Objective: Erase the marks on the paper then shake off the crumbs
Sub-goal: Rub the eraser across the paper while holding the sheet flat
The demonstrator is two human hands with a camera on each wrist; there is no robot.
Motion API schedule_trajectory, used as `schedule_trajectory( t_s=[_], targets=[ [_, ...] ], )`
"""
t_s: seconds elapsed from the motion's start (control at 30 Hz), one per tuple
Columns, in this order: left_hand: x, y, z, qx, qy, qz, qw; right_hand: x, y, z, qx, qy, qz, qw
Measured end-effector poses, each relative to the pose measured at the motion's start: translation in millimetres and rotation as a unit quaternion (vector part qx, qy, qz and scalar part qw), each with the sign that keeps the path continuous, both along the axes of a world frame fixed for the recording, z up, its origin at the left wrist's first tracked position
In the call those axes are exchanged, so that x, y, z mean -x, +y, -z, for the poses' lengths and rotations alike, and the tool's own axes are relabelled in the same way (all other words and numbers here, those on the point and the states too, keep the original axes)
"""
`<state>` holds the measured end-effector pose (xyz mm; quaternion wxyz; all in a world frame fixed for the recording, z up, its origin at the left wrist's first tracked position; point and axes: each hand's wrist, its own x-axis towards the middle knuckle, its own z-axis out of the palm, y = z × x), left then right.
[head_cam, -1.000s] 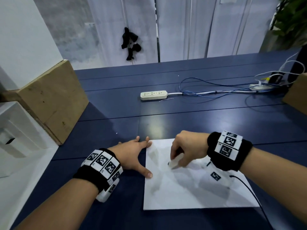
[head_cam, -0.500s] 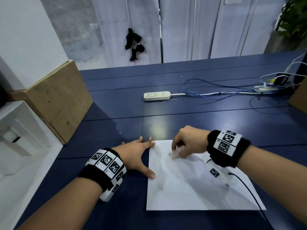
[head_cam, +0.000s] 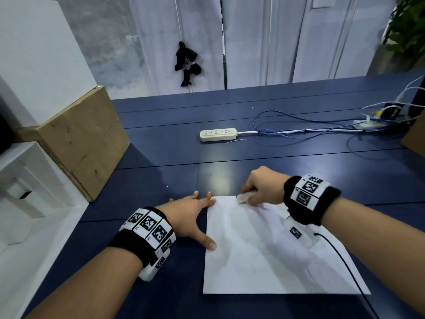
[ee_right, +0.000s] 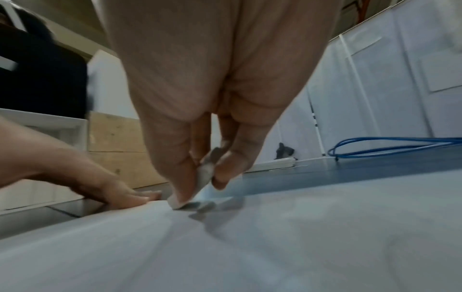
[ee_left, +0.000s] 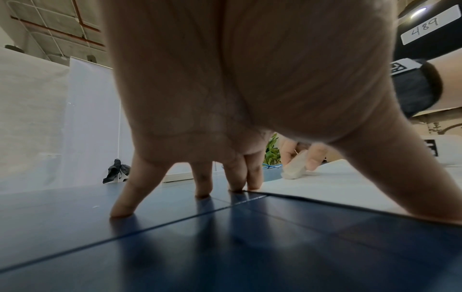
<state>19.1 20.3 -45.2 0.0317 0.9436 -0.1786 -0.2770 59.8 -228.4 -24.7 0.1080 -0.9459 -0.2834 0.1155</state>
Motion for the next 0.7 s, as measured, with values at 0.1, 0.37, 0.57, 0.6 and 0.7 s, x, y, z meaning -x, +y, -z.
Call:
schedule_trajectory(
  t_s=[0.1, 0.37, 0.57, 0.6, 0.7],
  targets=[
    [0, 0, -1, -0.001, 0.002, 0.000, 1.000, -1, -4, 2, 0.000, -0.003, -0.005, 1.000],
    [0, 0, -3, 0.000, 0.003, 0.002, 1.000, 15, -2, 0, 0.029, 0.031, -0.047, 0.998],
    [0, 0, -2, -0.001, 0.000, 0.001, 1.000, 11, -4, 1, 0.028, 0.010, -0.029, 0.999],
    [1, -1, -3, -0.001, 0.001, 0.001, 1.000, 19, -4, 0, 0.037, 0.036, -0.055, 0.997],
    [1, -1, -3, 0.000, -0.001, 0.004, 1.000, 32, 1, -4, 0.051, 0.094, -0.090, 0.990]
  ],
)
